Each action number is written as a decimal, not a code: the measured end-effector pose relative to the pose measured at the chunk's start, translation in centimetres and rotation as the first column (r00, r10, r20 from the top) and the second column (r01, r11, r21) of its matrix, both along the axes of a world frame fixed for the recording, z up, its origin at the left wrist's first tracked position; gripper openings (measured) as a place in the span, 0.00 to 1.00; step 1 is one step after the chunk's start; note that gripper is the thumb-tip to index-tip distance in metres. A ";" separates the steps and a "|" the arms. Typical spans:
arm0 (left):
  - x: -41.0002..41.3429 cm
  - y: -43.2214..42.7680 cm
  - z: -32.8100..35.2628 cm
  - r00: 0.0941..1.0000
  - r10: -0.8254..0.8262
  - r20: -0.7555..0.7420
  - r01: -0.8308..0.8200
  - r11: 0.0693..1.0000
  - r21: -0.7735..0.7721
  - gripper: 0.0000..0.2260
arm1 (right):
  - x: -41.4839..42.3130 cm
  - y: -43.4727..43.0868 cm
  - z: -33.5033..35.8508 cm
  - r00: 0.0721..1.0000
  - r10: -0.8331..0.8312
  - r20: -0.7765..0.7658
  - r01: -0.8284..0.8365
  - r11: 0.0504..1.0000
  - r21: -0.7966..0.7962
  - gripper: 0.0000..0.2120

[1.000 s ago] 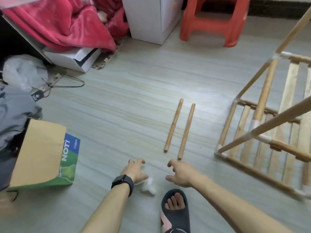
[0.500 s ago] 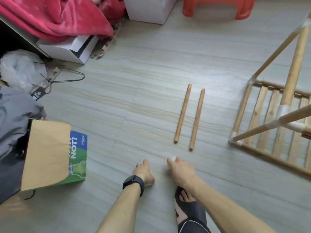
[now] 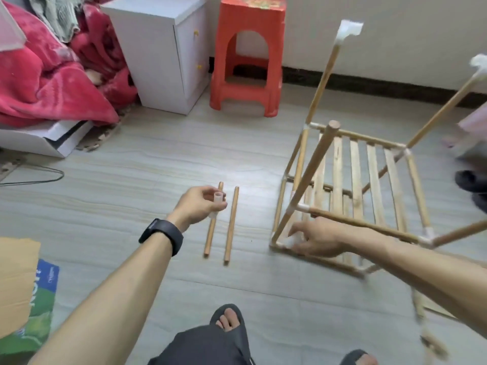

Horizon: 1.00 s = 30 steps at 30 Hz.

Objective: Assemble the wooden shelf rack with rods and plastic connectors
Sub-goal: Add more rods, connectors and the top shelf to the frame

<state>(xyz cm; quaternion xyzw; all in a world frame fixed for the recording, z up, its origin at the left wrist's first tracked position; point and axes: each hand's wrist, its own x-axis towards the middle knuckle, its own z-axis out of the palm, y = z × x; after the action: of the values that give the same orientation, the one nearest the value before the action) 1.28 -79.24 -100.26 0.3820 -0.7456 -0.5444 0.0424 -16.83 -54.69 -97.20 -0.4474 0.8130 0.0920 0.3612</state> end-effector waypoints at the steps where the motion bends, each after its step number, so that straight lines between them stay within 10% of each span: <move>1: -1.4 0.8 2.5 0.997 -0.014 -0.078 0.014 1.000 -0.002 0.09 | -1.2 1.0 2.0 0.997 -0.072 0.016 0.073 0.995 -0.064 0.20; 6: -7.2 5.8 12.9 0.890 0.101 -0.446 -0.095 0.995 0.035 0.11 | -4.9 5.2 5.2 0.884 -0.466 0.027 0.417 0.763 -0.494 0.20; 12: -10.0 12.3 18.6 0.651 0.435 -0.623 -0.121 0.869 0.480 0.12 | -5.3 6.3 4.0 0.777 -0.626 0.064 0.543 0.615 -0.572 0.29; 24: -9.6 14.7 17.7 0.761 0.209 -0.615 -0.041 0.960 0.276 0.19 | -1.8 4.5 12.6 0.831 -0.254 0.495 0.516 0.021 -0.856 0.22; 30: -9.8 14.8 17.9 0.761 0.130 -0.635 0.037 0.969 0.243 0.21 | -0.6 3.4 13.6 0.794 -0.144 0.591 0.606 0.109 -0.788 0.23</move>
<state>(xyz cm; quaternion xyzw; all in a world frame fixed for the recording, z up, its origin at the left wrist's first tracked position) -8.49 -64.42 -82.33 0.1918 -0.6037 -0.7275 0.2637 -17.38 -51.30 -83.59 -0.3499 0.6909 -0.6115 0.1621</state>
